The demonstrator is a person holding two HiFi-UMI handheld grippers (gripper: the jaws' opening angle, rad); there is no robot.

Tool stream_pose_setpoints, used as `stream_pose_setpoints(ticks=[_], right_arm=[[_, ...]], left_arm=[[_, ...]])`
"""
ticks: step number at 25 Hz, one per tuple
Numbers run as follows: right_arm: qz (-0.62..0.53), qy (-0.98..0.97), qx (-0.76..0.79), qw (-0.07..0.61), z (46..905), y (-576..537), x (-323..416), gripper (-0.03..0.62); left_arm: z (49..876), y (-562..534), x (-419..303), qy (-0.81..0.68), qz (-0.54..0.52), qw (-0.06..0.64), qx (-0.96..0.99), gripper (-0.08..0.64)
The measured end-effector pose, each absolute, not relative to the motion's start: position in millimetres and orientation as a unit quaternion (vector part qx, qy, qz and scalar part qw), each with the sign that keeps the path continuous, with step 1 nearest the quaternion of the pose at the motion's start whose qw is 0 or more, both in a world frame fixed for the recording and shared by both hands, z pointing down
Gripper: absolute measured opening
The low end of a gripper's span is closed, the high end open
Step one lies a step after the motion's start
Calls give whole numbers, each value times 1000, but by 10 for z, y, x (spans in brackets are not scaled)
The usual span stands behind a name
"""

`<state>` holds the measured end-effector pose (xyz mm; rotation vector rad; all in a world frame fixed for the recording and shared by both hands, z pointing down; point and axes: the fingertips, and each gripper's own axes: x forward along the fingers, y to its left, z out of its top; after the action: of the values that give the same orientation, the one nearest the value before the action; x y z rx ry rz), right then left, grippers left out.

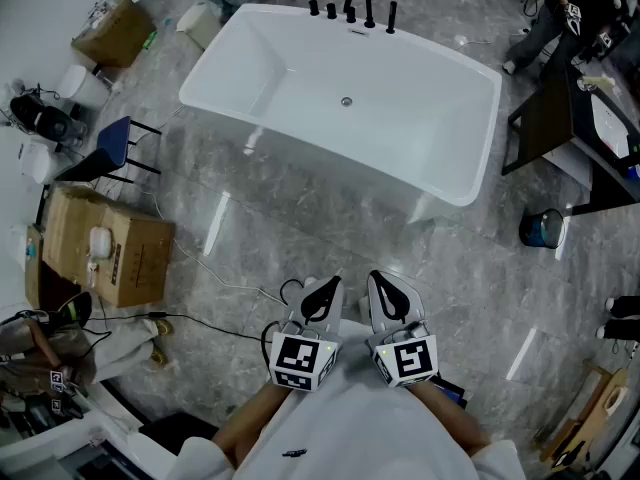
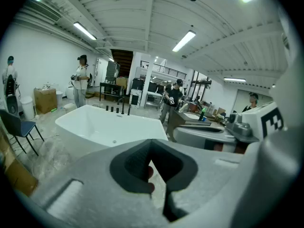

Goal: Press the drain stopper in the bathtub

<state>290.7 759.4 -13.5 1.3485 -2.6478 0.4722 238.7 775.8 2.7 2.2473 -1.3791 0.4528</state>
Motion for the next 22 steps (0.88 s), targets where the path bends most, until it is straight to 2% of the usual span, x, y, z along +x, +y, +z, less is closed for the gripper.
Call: stream_pose_setpoints(ticks=[7, 22], right_arm=[[174, -878, 440, 71, -177, 7671, 2482, -6], [160, -860, 480, 70, -221, 7341, 1449, -6]], left_arm=[[-131, 7779, 1993, -490, 137, 249, 824, -2], [-193, 7549, 648, -485, 106, 226, 838, -2]])
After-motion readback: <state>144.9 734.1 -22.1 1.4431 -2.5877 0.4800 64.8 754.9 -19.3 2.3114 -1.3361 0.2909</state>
